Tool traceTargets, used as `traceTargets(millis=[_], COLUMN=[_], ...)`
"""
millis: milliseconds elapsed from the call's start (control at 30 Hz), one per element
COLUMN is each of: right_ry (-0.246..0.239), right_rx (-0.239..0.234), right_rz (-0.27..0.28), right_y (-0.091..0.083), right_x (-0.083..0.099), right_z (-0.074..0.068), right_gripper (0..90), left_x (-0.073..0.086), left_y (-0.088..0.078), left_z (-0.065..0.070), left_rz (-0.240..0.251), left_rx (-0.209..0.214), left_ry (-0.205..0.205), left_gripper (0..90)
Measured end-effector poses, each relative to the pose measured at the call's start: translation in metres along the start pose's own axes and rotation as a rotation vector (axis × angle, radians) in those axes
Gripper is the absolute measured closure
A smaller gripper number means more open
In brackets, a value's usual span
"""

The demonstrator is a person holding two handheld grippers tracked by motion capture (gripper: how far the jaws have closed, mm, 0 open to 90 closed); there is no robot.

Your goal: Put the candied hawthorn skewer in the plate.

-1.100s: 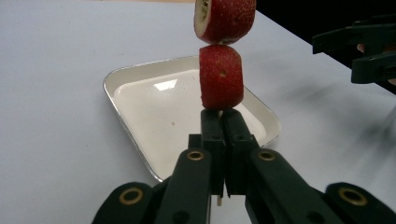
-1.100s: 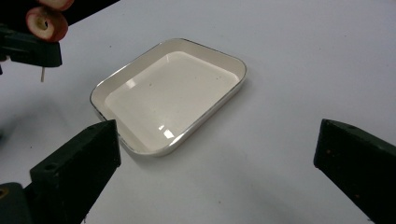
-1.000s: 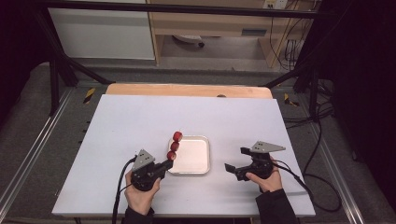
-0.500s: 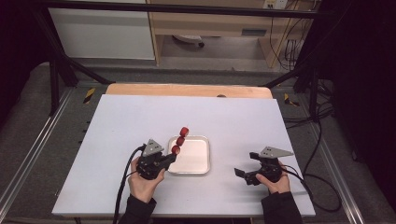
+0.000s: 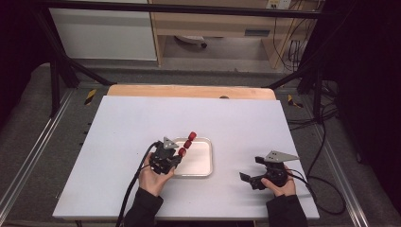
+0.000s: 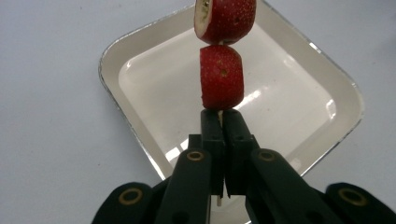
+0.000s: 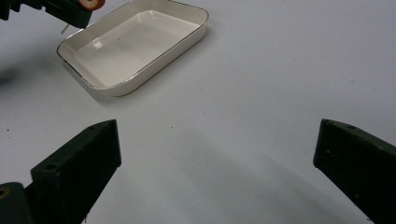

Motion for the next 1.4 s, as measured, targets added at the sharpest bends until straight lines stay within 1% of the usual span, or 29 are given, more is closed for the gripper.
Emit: traceTargets(millis=[133,200,233,267,300,500,567,633,700,800,833,900,933,967,1033,1133,1167,1267,1400], right_ry=[0.0,0.0,0.0,0.002,0.002,0.001,0.001,0.002,0.001,0.006,0.004,0.007,0.008,0.011,0.01,0.011,0.011,0.011,0.012], right_rx=[0.0,0.0,0.001,0.0,0.001,0.002,0.0,0.0,0.001,0.001,0.001,0.003,0.004,0.005,0.007,0.01,0.009,0.009,0.01], right_rz=[-0.003,-0.004,-0.004,-0.005,-0.005,-0.008,-0.008,-0.011,-0.011,-0.007,-0.007,-0.005,-0.004,-0.004,-0.002,-0.005,-0.004,-0.004,-0.009], right_y=[0.001,0.001,0.001,0.001,0.001,0.002,0.002,0.002,0.002,0.002,0.001,0.001,0.0,0.0,0.0,-0.001,-0.001,-0.001,-0.001], right_x=[0.001,0.001,0.001,0.001,0.001,0.002,0.002,0.002,0.002,0.001,0.001,0.001,0.001,0.0,0.0,0.0,0.0,0.0,0.0], right_z=[0.0,0.0,0.0,0.0,0.0,0.0,0.0,-0.001,0.0,0.0,0.0,0.001,0.001,0.001,0.001,0.001,0.002,0.002,0.002], right_gripper=[1.4,1.4,1.4,1.4,1.4,1.4,1.4,1.5,1.4,1.4,1.4,1.4,1.3,1.2,1.2,1.1,1.0,1.0,0.8], left_x=[0.004,0.005,0.007,0.008,0.01,0.009,0.009,0.009,0.007,0.003,0.002,0.002,0.001,0.0,-0.002,-0.001,-0.001,0.002,0.012], left_y=[0.006,0.009,0.01,0.012,0.014,0.016,0.015,0.013,0.009,0.001,-0.002,-0.007,-0.011,-0.014,-0.022,-0.034,-0.037,-0.049,-0.061], left_z=[-0.002,-0.002,-0.001,-0.002,-0.001,0.001,0.0,0.0,0.0,0.0,0.0,-0.002,-0.003,-0.004,-0.007,-0.01,-0.012,-0.02,-0.031], left_rz=[-0.054,-0.079,-0.097,-0.112,-0.13,-0.132,-0.134,-0.127,-0.108,-0.077,-0.07,-0.061,-0.05,-0.031,-0.009,0.001,0.013,0.035,0.054], left_rx=[-0.019,-0.021,-0.021,-0.023,-0.023,-0.03,-0.032,-0.029,-0.003,0.029,0.044,0.09,0.112,0.115,0.112,0.128,0.129,0.116,0.097], left_ry=[-0.012,-0.013,-0.02,-0.014,-0.019,-0.007,0.0,0.002,0.0,0.03,0.038,0.041,0.047,0.043,0.067,0.1,0.1,0.104,0.116], left_gripper=[88.4,88.4,88.3,88.3,88.1,87.8,85.0,82.0,76.6,64.8,60.0,49.7,46.1,42.8,38.2,28.8,26.2,20.3,14.1])
Point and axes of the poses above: each handheld gripper's, and its own axes: y roughly forward along the jaws, x roughly out of its underside, z roughly to its right, the point moved 8 cm from there along y, roughly forward along the jaws, and after that the axes turned 9 degrees about x, right-handed, at the moved point
